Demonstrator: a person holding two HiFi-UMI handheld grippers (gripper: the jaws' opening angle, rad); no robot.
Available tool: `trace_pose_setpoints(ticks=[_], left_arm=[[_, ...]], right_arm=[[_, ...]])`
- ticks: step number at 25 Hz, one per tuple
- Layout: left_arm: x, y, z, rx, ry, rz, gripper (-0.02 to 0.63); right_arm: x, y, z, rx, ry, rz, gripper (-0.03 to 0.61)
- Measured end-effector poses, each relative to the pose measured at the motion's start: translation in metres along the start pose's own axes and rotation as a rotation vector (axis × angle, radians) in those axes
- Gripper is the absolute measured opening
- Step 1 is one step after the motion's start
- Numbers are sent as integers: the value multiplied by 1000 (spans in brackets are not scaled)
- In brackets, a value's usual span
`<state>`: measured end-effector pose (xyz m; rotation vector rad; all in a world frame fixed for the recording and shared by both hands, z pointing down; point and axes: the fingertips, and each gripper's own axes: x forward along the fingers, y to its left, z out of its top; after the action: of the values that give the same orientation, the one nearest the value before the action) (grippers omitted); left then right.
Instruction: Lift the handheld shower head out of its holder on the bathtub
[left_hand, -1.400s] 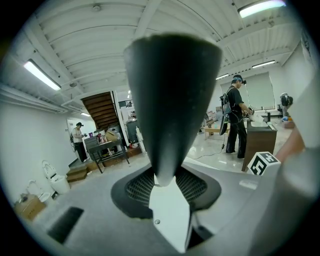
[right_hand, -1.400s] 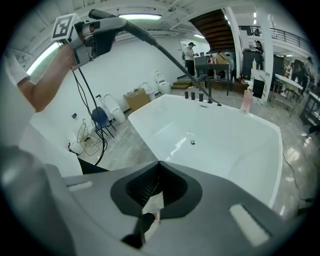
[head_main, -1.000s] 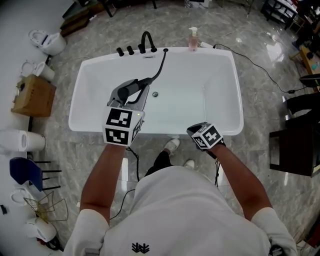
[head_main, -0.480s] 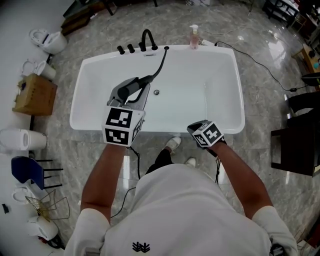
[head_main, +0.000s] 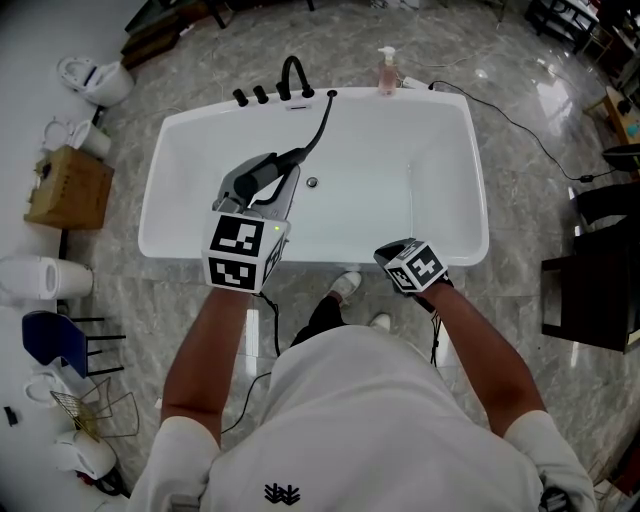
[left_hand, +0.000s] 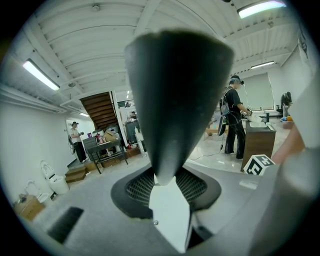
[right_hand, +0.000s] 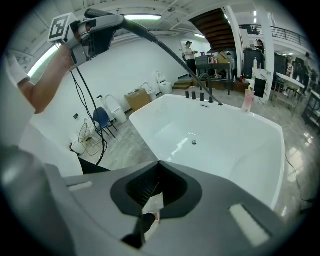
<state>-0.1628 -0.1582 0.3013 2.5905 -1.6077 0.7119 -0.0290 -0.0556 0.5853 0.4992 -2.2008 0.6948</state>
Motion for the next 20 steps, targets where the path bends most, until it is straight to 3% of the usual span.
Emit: trace_pose_setpoints(ticks=[20], left_arm=[[4,-7,5,15,8,-2,138]], right_arm=[[-5,-5,-5,-11,-3,11,12]])
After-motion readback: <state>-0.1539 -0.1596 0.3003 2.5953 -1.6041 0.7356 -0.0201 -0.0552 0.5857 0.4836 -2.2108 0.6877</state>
